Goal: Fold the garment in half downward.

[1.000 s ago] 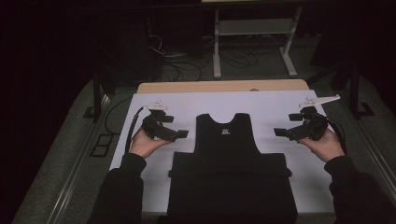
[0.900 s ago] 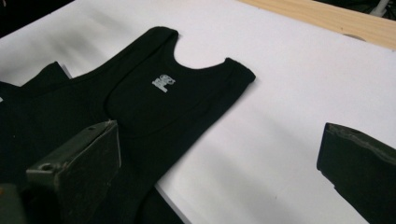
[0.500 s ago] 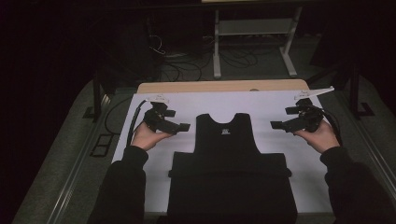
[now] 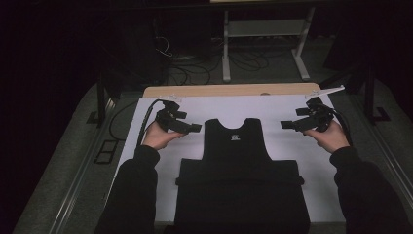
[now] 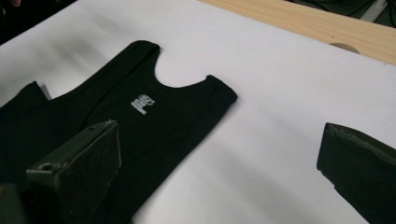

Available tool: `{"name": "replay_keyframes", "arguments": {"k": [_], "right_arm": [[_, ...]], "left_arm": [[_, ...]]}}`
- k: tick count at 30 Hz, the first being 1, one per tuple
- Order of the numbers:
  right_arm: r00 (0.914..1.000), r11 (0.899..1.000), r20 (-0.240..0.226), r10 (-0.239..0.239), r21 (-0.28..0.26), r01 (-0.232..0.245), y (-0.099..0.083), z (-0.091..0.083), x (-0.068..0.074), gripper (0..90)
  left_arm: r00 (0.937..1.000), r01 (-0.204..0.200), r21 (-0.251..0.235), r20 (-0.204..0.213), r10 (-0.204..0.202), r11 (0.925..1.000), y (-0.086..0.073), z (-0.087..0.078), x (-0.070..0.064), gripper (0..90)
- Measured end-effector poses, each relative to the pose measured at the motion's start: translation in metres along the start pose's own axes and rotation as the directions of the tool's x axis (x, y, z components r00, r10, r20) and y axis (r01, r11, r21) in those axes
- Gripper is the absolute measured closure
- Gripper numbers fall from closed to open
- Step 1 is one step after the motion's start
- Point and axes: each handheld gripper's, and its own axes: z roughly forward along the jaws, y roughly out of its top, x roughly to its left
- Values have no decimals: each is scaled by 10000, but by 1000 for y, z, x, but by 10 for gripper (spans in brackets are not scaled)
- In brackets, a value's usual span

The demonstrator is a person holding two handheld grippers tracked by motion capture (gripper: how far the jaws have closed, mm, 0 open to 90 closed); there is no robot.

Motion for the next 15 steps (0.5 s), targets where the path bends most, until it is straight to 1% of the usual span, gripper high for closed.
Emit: {"name": "replay_keyframes", "arguments": {"k": [4,6,9,10,12,15], "right_arm": [[10000,10000,46,47,23,-47,2,5,-5,0],[10000,10000,53,8,-10,-8,3,8,-7,0],[9999,10000,127,50,82,-51,3,14,-10,0],[9999,9999,137,39,117,-41,3,16,-11,0],[9999,9997,151,65,254,-69,2,22,-14,0],[9998,9995,155,103,294,-108,1,26,-16,0]], "left_arm": [[9999,112,40,-81,-112,9999,1,6,5,0],[9996,255,-99,-77,-256,9996,1,11,8,0],[9992,365,28,-145,-365,9993,0,18,11,0],[9988,483,-33,-115,-483,9988,-1,22,12,0],[9989,462,6,-122,-462,9989,-1,26,12,0],[9987,485,88,-156,-484,9988,-3,31,15,0]]}}
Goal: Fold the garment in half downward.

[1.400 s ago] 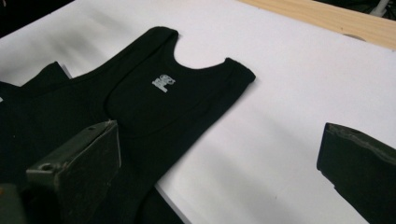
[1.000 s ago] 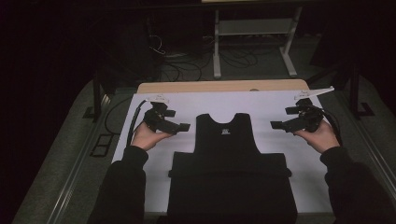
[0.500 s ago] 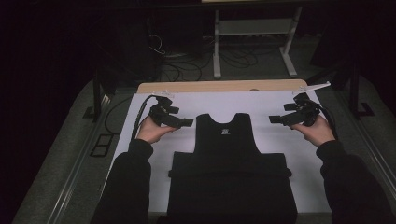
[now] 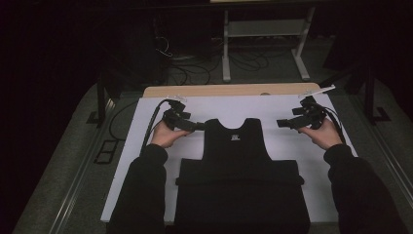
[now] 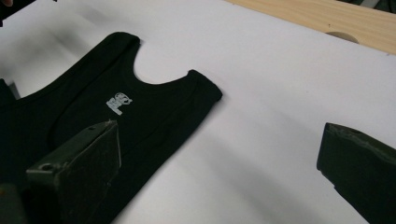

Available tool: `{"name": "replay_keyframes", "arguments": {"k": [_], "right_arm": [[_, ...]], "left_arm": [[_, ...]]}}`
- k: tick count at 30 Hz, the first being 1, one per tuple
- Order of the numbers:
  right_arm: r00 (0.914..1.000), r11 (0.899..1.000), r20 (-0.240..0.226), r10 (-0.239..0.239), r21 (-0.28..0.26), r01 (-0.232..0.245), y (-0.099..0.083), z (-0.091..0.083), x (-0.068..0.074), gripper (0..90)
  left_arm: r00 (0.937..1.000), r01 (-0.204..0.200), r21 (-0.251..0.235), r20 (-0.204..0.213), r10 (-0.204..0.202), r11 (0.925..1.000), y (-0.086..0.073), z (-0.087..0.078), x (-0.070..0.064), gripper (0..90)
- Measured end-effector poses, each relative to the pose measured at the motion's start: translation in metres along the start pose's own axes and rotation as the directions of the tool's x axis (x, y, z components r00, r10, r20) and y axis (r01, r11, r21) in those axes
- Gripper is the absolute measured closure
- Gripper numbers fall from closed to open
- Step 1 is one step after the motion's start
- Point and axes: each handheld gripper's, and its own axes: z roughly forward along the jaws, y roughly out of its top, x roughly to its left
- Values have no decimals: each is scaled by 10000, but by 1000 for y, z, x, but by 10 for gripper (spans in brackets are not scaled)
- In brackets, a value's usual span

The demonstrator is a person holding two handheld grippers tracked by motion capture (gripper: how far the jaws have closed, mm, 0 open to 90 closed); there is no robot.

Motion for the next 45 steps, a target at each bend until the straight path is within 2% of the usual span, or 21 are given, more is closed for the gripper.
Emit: {"name": "replay_keyframes", "arguments": {"k": [14,22,25,27,28,34,45], "right_arm": [[9996,9996,12,279,86,-279,-3,22,-6,0],[9990,9990,34,442,99,-442,-4,37,-3,0],[9991,9989,35,427,192,-427,-3,43,-2,0],[9991,9989,14,423,206,-423,-3,47,-1,0],[9992,9988,7,411,267,-411,-4,49,1,0],[9998,9971,77,205,725,-210,-7,63,7,0],[10000,9949,45,69,1010,-74,-12,80,13,0]], "left_arm": [[9989,467,1,-27,-467,9989,-6,18,6,0],[9991,419,219,-21,-418,9989,-9,30,5,0],[9989,454,177,-94,-452,9988,-10,32,5,0],[9980,505,66,-387,-503,9987,-11,34,5,0],[9979,514,45,-401,-512,9987,-12,35,5,0],[9979,605,339,-264,-597,9976,-18,46,5,0],[9980,617,516,-131,-611,9968,-22,57,2,0]]}}
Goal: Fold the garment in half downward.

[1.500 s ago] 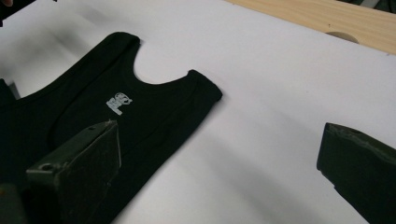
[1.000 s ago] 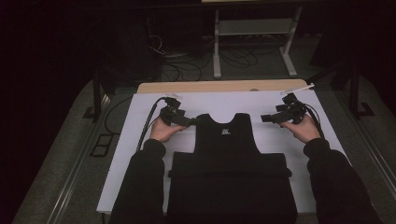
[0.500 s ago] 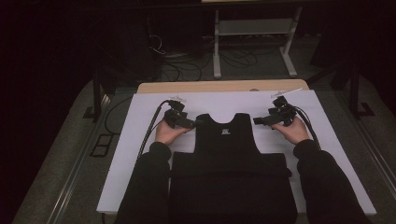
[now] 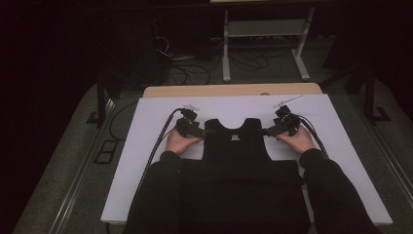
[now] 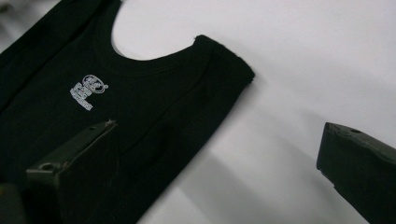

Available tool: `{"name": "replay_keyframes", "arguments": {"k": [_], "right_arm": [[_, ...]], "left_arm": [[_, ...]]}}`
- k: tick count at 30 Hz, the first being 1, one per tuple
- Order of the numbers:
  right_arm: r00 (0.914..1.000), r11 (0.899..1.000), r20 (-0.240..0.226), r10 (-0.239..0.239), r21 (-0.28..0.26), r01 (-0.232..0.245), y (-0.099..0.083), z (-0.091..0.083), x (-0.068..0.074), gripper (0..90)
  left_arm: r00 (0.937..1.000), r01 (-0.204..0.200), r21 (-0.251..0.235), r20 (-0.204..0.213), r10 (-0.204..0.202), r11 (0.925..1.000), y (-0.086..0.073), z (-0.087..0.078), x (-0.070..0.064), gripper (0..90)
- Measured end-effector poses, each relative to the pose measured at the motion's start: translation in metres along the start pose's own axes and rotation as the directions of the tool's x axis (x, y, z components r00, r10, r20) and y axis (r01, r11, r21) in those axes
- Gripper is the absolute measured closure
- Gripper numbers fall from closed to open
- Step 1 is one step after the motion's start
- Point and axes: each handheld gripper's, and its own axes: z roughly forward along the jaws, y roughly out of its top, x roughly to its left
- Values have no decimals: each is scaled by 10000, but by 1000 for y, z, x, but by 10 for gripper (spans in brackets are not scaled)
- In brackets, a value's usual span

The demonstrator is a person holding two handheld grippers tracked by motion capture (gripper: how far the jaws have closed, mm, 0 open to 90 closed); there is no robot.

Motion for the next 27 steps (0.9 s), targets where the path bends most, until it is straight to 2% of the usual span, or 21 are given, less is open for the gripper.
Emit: {"name": "replay_keyframes", "arguments": {"k": [6,10,13,17,18,21,23,24,27], "right_arm": [[9998,10000,-215,-7,18,7,-2,8,4,63],[9998,9999,-163,-120,-44,119,-2,11,8,128],[9998,9997,-15,-222,-47,222,-2,12,11,161],[9993,9994,156,-335,-68,336,-2,12,13,234],[9990,9992,217,-400,-55,402,-2,12,14,262],[9982,9982,131,-582,-150,584,-2,14,19,349],[9979,9979,131,-637,-135,639,-2,15,21,369],[9975,9975,134,-687,-151,689,-2,15,23,373],[9963,9961,96,-856,-197,858,-2,17,28,417]], "left_arm": [[9999,-100,-37,-93,100,9999,0,3,-4,0],[9999,-149,-215,58,150,9997,-1,5,-8,15],[9998,-146,-336,154,151,9993,-2,5,-9,85],[9979,-567,-229,-323,560,9981,-2,5,-14,253],[9972,-672,-178,-342,665,9976,-2,5,-16,291],[9973,-661,-244,-333,652,9975,-1,5,-17,430],[9985,-444,-399,-329,431,9982,-1,7,-19,455],[9977,-578,-250,-363,569,9980,-1,7,-19,484],[9975,-572,-299,-435,559,9979,-2,9,-21,542]]}}
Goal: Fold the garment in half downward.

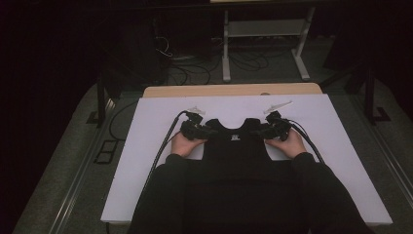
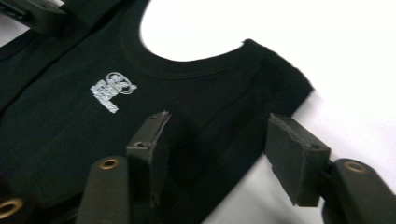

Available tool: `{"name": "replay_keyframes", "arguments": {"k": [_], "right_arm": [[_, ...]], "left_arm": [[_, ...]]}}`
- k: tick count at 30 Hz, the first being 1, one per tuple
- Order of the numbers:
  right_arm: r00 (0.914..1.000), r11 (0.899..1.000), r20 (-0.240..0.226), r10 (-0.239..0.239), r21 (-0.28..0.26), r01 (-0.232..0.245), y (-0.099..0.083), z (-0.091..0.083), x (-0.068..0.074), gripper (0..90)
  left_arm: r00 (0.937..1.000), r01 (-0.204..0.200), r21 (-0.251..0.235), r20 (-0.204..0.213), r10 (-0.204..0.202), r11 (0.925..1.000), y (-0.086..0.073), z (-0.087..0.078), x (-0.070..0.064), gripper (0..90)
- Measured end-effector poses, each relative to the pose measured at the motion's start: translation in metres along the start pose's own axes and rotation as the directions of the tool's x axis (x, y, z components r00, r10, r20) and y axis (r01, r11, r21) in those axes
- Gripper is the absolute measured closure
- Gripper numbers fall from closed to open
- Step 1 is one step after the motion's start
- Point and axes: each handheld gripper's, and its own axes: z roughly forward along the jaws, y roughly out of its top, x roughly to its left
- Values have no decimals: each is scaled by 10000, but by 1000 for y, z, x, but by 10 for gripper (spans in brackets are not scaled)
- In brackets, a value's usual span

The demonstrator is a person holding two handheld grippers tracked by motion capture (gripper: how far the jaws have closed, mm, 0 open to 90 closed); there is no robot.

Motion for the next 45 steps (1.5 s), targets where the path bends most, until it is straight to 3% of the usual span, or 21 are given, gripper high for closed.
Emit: {"name": "replay_keyframes", "arguments": {"k": [3,6,9,12,15,20,27,33,45], "right_arm": [[9992,9994,225,-338,53,337,1,1,7,542],[9993,9993,141,-359,53,358,0,1,9,592],[9993,9997,-302,-238,101,241,1,1,11,779],[9988,9996,-416,-259,111,264,1,2,13,811],[9988,9993,-371,-325,161,331,2,1,14,821],[9974,9999,-704,148,-36,-151,3,-8,9,824],[9978,9998,-658,75,-197,-88,8,-21,13,824],[9982,9987,-556,-238,-461,213,11,-34,21,824],[9982,9938,-557,-229,-1096,167,12,-54,34,824]], "left_arm": [[9998,-180,116,-63,181,9998,0,0,0,631],[9999,-162,73,-54,162,9998,0,1,-1,660],[9996,-263,149,-34,263,9995,0,1,-1,739],[9994,-348,257,14,348,9991,1,0,-2,783],[9992,-383,288,-56,385,9989,3,-1,-4,840],[9980,-607,336,-124,612,9976,7,-8,-5,861],[9979,-645,-34,-63,644,9979,14,-23,-10,862],[9969,-775,-43,-107,775,9970,18,-33,-19,862],[9936,-1121,-357,-207,1114,9931,28,-58,-35,862]]}}
